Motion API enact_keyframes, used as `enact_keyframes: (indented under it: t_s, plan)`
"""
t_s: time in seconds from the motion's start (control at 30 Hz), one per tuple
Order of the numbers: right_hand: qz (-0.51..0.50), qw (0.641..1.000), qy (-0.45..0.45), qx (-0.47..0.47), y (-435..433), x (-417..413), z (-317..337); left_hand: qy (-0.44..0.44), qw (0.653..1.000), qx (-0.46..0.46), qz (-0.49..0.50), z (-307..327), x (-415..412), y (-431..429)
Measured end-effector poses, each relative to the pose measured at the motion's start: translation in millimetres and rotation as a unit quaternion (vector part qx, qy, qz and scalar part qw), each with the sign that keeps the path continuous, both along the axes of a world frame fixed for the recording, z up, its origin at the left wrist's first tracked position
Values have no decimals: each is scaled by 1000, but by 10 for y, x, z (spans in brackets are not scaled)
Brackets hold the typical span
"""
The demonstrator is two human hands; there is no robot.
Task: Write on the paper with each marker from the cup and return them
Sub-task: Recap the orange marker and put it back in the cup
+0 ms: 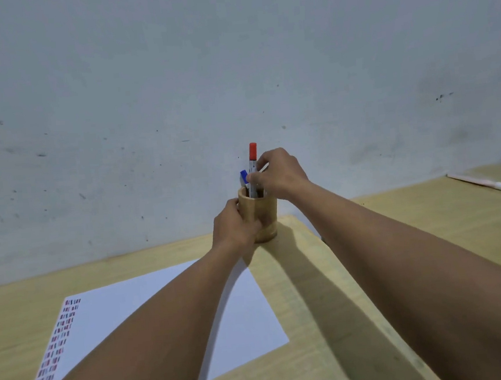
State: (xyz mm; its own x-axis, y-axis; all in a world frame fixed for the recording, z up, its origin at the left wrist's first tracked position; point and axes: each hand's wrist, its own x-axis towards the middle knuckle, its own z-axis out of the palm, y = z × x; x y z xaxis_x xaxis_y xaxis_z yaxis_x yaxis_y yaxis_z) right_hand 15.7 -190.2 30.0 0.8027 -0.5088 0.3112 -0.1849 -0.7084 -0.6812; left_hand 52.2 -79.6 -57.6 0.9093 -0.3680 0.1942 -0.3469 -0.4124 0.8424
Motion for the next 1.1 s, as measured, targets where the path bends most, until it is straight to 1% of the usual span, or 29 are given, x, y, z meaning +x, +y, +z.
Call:
enact_keyframes:
  t_s: [0.07,0.13,0.23,0.3,0.4,0.5,0.8,0.97,1.03,1.1]
  plan:
    - [21,999,39,-1,-12,35,-15,-5,1000,2,1,-36,27,-19]
    - [24,998,59,16,-12,70,-15,-5,1000,-9,-1,-61,51,-21]
    - [-10,999,37,30,-44,168,-49,-9,1000,-24,-9,-81,75,-20]
    - [-24,998,55,-1,-64,224,-86,-12,1000,-23,-11,-85,83,-19]
    - [-28,990,118,-66,-76,260,-123,-19,1000,-20,-9,-96,97,-16]
    - [-36,985,143,-83,-110,295,-159,-17,1000,-20,-11,-100,98,-1]
    - [-47,987,116,-97,-142,308,-232,-17,1000,-13,-6,-102,84,-8]
    - [-37,985,131,-103,-115,297,-199,-14,1000,-17,-11,-91,86,3]
    - [-38,989,109,-90,-108,305,-210,-10,1000,-17,-14,-90,90,1]
    - [-47,994,65,-70,-91,297,-215,-6,1000,-15,-12,-88,83,-7]
